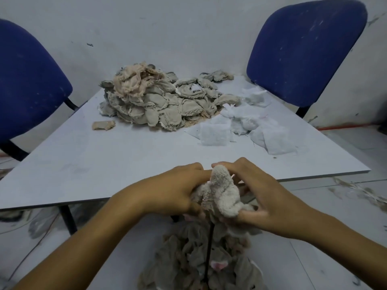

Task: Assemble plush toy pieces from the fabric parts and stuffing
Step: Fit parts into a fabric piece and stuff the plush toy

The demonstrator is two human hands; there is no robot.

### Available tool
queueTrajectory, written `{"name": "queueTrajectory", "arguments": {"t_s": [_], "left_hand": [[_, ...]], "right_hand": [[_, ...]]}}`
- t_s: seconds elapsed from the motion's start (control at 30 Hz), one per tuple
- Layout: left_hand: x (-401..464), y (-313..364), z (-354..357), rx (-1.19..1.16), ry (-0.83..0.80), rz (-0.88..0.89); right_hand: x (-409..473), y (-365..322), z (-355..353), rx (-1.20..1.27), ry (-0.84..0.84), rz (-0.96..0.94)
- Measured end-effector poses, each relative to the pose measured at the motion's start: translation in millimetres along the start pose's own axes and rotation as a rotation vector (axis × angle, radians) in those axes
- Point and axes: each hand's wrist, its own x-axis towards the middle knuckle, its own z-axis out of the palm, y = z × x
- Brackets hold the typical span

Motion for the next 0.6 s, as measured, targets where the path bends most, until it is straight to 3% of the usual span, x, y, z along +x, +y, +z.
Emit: {"name": "queueTrajectory", "arguments": {"t_s": [0.07,0.17,0.23,0.3,0.43,0.5,0.6], "left_hand": [[-2.1,-0.7,-4.9,-0.022,0.125,0.027],[-3.2,1.9,-11.1,-0.372,0.391,0.08],[-0.9,4.6,-10.1,-0.529,0.536,0.142],[1.6,7.0,-6.2,-0.56,0.505,0.156],[0.4,-1.5,-0.7,-0.634,0.148,0.092],[0.4,-7.3,-0.3,-0.541,0.157,0.065],[1.4,-8.1,-3.2,-0.511,0.336,0.098]], "right_hand": [[1.3,-5.9,1.0,-0.054,0.13,-0.052],[7.0,-11.2,-2.3,-0.067,0.319,-0.064],[9.9,-6.8,-6.1,-0.051,0.291,-0.006],[10.1,0.4,-5.2,-0.124,0.148,0.032],[7.5,7.6,7.3,-0.223,-0.084,0.082],[5.8,6.1,3.9,-0.122,-0.099,0.109],[4.4,-1.6,-7.8,0.151,-0.004,0.128]]}}
